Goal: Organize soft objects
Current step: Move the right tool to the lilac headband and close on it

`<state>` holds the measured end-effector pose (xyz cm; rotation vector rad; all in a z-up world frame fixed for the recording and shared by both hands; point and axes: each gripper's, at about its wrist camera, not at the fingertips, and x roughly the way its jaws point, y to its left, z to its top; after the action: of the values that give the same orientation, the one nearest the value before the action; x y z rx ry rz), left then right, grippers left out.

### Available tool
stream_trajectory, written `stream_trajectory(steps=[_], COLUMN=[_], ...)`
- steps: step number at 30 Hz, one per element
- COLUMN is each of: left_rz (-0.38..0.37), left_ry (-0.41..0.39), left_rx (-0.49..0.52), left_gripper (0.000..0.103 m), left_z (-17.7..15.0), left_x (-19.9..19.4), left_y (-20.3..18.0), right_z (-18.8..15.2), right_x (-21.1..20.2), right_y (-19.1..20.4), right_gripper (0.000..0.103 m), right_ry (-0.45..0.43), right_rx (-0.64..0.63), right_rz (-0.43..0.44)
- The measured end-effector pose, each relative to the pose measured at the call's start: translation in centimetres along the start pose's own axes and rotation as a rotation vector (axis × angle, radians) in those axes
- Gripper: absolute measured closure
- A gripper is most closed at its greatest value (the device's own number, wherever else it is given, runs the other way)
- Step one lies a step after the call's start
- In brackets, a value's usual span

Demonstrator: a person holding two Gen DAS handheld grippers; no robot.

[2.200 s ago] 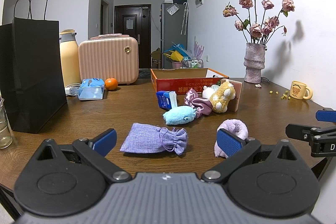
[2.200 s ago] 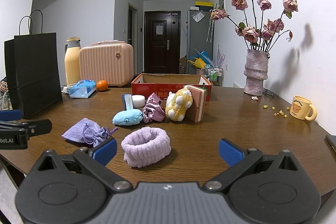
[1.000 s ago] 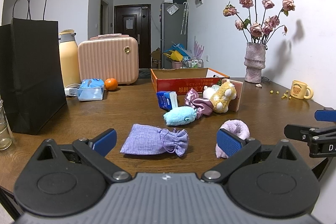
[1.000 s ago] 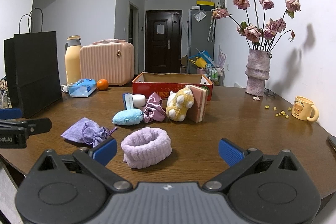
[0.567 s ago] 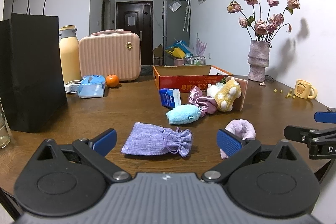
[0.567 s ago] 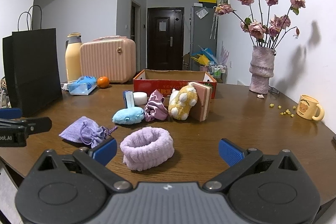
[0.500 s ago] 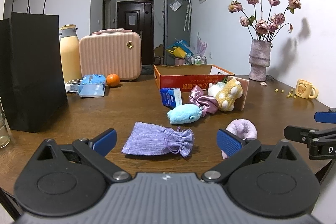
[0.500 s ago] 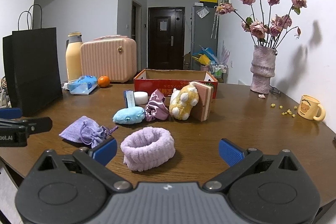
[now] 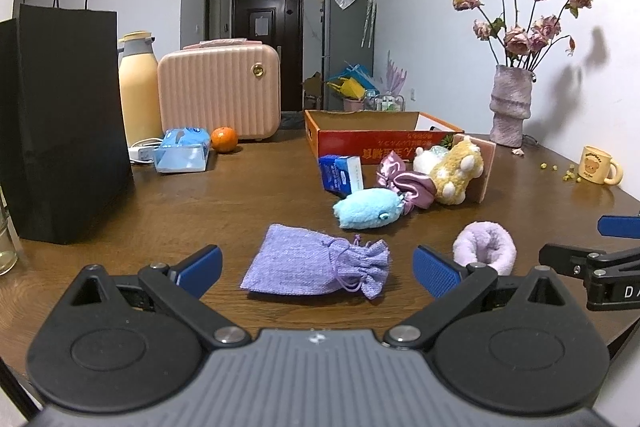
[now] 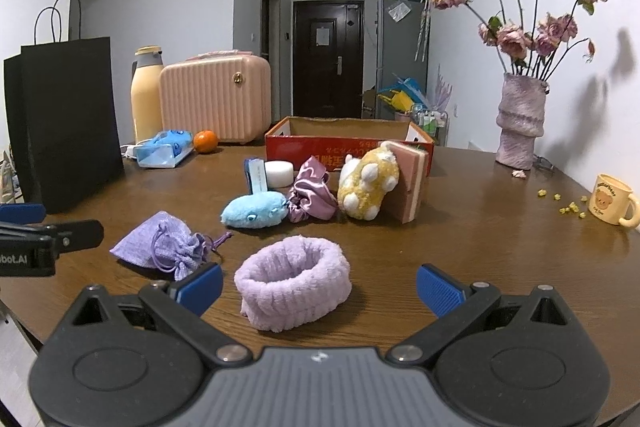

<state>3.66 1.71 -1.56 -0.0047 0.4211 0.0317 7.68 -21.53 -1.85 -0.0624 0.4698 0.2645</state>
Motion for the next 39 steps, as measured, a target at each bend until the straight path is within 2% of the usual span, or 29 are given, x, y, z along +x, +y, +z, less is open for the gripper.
stream_trajectory(steps=[19, 31, 34, 39], left_rz=[0.028, 0.035, 0.034, 0.033], left_ry=[0.076, 0.11, 0.116, 0.12], left_rx=[-0.019, -0.033, -0.034, -0.036], left_gripper=[0.0, 0.0, 0.0, 0.0], left_z=[-0.7, -1.1, -1.1, -1.1], left_x=[3.8, 5.5, 5.6, 5.8], left_y=[1.9, 2.6, 2.7, 2.8], right_z=[0.1, -0.4, -0.5, -0.6], right_x=[6.8, 10.8, 11.5, 12.2], right_y=[1.7, 2.2, 2.1, 2.0], right_gripper=[0.0, 0.0, 0.001, 0.011], right_ry=[0.109, 0.16, 0.166, 0.178], right_rx=[-0.025, -0.023, -0.021, -0.013], right_rz=[0.044, 0.032, 0.027, 0.027])
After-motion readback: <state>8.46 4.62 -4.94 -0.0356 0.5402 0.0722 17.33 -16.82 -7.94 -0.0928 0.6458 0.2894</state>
